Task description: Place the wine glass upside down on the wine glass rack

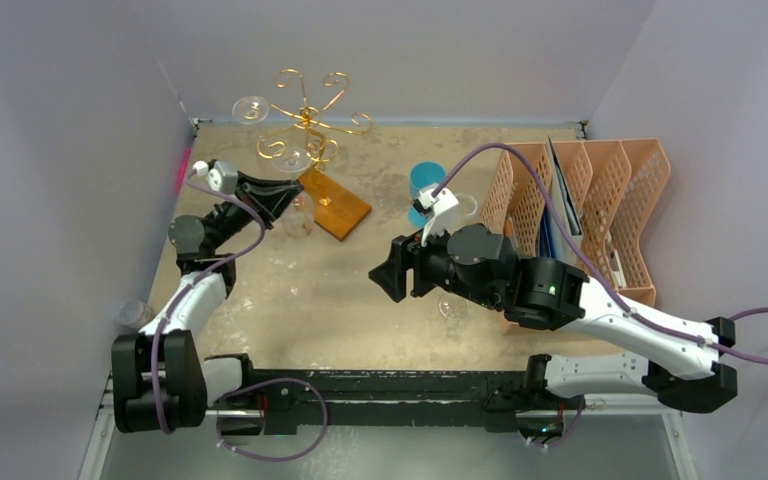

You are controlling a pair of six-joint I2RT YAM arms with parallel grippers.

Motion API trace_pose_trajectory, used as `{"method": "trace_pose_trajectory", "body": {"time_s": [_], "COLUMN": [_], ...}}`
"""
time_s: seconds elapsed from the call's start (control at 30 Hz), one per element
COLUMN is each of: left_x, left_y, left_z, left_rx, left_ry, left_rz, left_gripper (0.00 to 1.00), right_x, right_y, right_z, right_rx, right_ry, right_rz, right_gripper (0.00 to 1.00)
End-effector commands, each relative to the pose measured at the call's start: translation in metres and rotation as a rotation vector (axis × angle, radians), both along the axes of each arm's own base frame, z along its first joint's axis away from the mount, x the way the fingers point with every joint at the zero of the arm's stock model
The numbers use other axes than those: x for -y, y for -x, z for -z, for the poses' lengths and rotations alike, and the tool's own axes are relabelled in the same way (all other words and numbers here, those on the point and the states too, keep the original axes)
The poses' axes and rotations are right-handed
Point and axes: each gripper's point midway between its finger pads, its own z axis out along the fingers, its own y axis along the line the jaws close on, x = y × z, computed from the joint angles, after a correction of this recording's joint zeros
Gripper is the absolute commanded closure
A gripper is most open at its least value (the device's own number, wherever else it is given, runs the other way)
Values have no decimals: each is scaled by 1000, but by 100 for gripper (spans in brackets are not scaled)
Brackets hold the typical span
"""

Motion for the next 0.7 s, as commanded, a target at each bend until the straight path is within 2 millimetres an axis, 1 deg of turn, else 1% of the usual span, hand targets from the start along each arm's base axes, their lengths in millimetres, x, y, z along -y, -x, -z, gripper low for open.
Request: {"method": "trace_pose_trajectory", "body": {"time_s": [0.0, 0.13, 0.23, 0.4, 0.5, 0.67], "left_x": [1, -1, -3, -6, -8, -20], "left_y": [8, -4, -8, -26, -35, -53], "left_z": [-43, -41, -43, -36, -38, -36], "left_rx": [241, 251, 274, 267, 281, 304], "left_ry": [12, -2, 0, -17, -6, 17], "left_rz": [1, -12, -27, -50, -59, -147], "left_gripper": [100, 100, 100, 100, 100, 100], "right_x": [-4, -7, -8, -15, -19, -29], "right_y": [-10, -13, -16, -20, -23, -31], "right_z": [-28, -27, -26, -23, -22, -11], "right_rx": [91, 101, 109, 113, 120, 125], "right_ry": [-15, -16, -15, 8, 20, 60], "right_rz": [-1, 4, 10, 11, 9, 13], "right_gripper": [34, 33, 33, 33, 33, 32]}}
